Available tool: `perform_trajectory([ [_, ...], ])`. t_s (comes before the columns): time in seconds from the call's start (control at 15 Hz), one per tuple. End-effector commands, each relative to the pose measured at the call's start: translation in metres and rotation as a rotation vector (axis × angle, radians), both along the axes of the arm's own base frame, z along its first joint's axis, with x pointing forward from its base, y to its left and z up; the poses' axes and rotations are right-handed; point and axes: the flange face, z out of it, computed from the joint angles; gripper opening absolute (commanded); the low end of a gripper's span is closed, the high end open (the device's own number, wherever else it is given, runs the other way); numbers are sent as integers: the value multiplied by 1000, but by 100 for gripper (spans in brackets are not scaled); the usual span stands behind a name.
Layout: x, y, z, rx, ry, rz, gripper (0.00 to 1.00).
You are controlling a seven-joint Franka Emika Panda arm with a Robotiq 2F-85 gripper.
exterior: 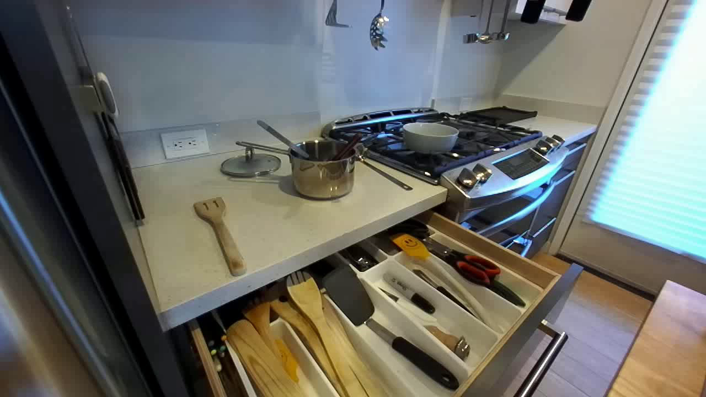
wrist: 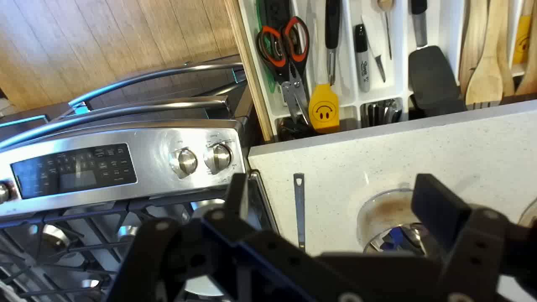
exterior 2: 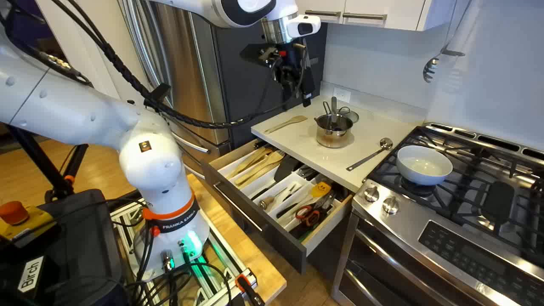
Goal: Put the stirring spoon into the drawer
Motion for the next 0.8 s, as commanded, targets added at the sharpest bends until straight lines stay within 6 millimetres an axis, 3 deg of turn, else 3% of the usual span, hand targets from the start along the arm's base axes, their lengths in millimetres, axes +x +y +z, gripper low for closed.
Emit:
perform_trajectory([
  [0.0, 0, 0, 1, 0, 1, 0, 100],
  [0.13, 0, 0, 1, 0, 2, 0, 100],
  [0.27, 20, 1, -4, 48, -19, 17, 100],
  [0.47, 79, 21, -25, 80, -57, 86, 100],
  [0.73, 143, 46, -48, 168, -37, 208, 100],
])
